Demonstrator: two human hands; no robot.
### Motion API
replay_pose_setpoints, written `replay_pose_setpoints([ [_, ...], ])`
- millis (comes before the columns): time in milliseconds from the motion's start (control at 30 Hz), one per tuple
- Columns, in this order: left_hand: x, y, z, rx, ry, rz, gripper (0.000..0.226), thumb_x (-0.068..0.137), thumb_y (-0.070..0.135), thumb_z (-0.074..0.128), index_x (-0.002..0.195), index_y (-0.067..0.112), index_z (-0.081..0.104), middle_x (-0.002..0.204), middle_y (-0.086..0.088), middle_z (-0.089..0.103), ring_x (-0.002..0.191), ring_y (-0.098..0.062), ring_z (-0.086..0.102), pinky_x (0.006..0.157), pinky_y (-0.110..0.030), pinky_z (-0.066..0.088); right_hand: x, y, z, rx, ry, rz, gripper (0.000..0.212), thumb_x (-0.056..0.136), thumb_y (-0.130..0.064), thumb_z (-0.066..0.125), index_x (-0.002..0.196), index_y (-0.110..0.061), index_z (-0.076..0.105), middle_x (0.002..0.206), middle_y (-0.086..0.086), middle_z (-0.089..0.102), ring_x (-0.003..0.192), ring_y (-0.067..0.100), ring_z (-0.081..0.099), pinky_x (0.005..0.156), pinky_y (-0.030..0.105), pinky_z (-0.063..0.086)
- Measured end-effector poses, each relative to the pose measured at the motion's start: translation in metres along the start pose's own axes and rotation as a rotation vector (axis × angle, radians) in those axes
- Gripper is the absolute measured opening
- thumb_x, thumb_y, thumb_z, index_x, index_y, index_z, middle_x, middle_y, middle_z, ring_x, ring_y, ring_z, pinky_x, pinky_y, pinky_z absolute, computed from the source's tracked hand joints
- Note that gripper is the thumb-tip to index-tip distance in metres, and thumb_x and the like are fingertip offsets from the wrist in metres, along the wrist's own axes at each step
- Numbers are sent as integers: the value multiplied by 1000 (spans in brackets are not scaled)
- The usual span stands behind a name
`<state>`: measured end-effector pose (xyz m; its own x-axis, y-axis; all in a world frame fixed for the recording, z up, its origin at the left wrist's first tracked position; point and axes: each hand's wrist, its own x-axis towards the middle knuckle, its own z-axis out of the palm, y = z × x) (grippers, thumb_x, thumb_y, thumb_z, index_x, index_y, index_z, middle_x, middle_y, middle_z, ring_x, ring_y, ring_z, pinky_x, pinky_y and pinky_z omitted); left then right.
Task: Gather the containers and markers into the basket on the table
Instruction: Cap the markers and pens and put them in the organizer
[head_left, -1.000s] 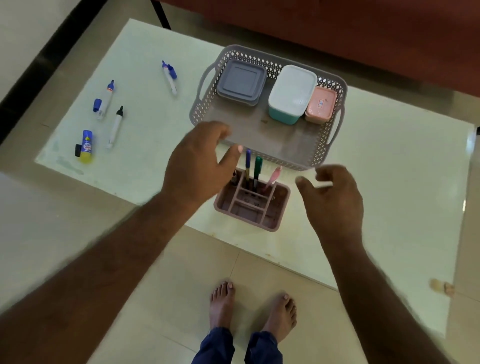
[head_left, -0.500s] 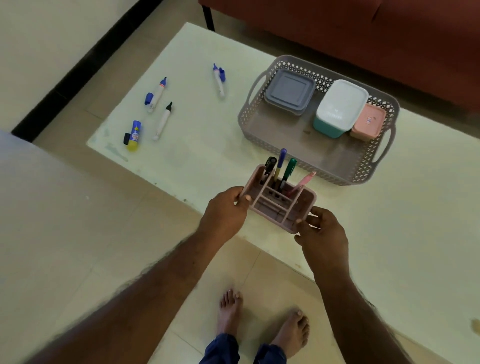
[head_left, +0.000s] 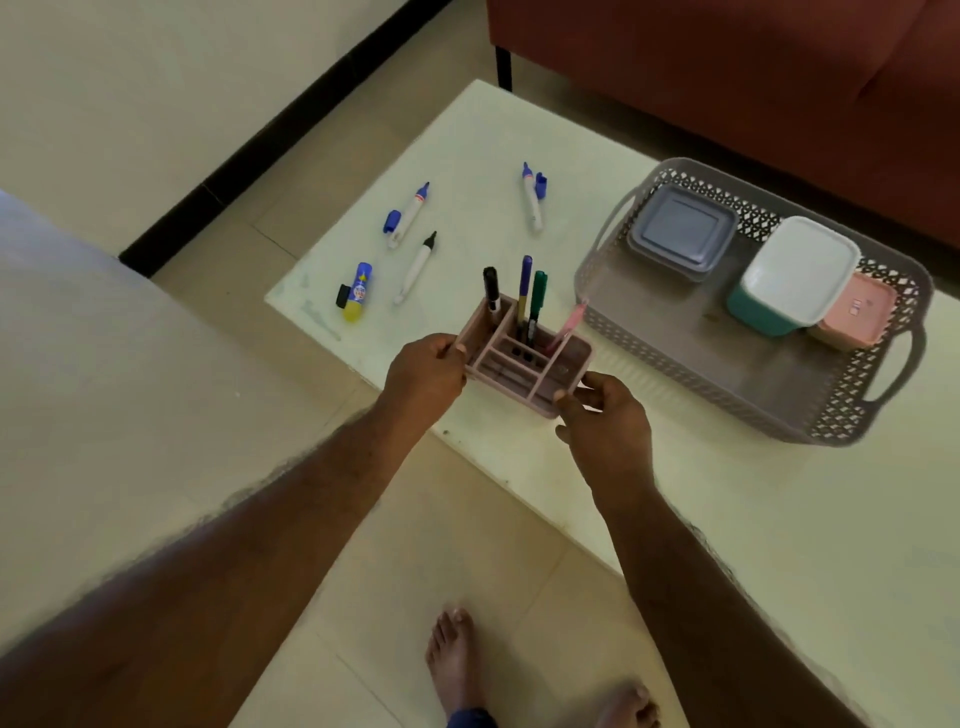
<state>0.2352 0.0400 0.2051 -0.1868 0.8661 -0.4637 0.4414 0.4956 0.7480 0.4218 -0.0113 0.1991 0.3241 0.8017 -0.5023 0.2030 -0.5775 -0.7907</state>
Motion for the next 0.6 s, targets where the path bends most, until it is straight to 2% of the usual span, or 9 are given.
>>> replay_pose_setpoints([
  [300, 31, 7, -22, -22, -28, 15, 24, 99, 30, 51, 77, 34, 61, 96, -14, 71, 92, -35, 70, 90, -55, 55, 27, -22, 22, 36, -32, -20, 46, 92, -32, 68, 133, -15, 57, 110, -1, 69, 92, 16, 70, 84, 40, 61],
  [433, 34, 5, -28, -50, -5, -26, 22, 95, 36, 46, 81, 32, 63, 95, -7, 70, 95, -32, 69, 92, -52, 54, 20, -21, 18, 126, 29, 12, 30, 98, -38, 57, 116, -16, 66, 103, 1, 70, 94, 20, 69, 83, 38, 60],
  [467, 33, 3, -29, -33, 23, -37, 22, 96, 33, 44, 89, 30, 65, 99, -5, 70, 99, -30, 68, 94, -46, 53, 16, -17, 16, 30, 89, -23, 28, 99, -38, 53, 114, -18, 66, 105, 1, 70, 97, 22, 68, 85, 38, 57],
  [533, 25, -5, -32, 204, 84, 24, 28, 98, 25, 44, 116, 23, 65, 118, -3, 67, 113, -26, 62, 95, -33, 48, 8, -3, 8, -411, 143, -142, 35, 98, -40, 54, 126, -21, 62, 125, 1, 65, 116, 23, 61, 96, 38, 49],
  [600, 22, -19, -34, 477, 81, 130, 39, 97, 22, 50, 135, 14, 55, 134, -5, 58, 123, -23, 55, 98, -32, 44, 3, 9, 3, -745, 52, -171, 58, 91, -47, 62, 141, -22, 49, 147, 3, 49, 135, 26, 44, 106, 43, 41],
])
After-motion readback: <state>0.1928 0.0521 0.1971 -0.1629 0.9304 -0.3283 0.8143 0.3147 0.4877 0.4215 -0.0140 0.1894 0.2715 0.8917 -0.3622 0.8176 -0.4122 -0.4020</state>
